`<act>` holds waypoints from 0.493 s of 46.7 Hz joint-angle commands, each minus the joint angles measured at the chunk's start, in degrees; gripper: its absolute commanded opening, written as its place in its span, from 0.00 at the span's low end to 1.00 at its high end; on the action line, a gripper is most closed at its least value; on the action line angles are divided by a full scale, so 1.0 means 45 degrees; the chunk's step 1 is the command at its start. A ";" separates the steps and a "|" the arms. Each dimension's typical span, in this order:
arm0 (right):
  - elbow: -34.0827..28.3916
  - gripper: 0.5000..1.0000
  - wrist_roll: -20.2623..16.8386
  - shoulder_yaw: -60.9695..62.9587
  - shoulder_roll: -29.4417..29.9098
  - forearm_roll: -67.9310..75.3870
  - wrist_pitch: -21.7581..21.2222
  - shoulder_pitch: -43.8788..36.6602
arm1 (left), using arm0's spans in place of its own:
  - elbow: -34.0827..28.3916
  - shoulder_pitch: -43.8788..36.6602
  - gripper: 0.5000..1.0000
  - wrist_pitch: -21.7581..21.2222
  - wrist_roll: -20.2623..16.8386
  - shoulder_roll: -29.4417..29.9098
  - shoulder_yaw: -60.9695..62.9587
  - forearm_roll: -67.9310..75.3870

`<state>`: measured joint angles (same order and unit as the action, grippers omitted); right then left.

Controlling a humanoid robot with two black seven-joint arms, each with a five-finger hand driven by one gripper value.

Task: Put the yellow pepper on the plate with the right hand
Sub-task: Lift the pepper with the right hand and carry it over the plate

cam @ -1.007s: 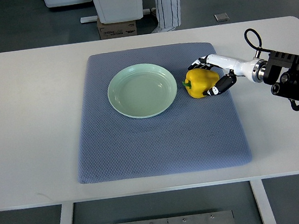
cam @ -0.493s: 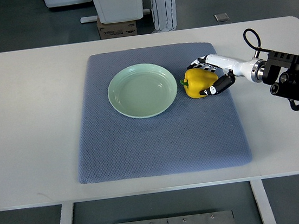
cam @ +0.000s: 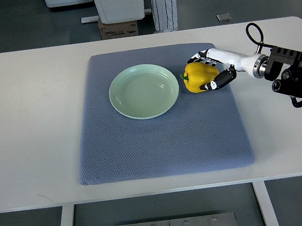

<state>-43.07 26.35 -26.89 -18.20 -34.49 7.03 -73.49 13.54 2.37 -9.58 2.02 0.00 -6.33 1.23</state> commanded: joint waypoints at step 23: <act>0.0001 0.00 -0.0113 0.0037 0.0119 0.0183 -0.0019 -0.1168 | 0.0000 0.0000 1.00 0.0000 -0.0001 0.0000 0.0000 0.0000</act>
<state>-43.06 25.89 -26.70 -18.06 -33.73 6.96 -78.33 13.54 2.37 -9.58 2.02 0.00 -6.33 1.23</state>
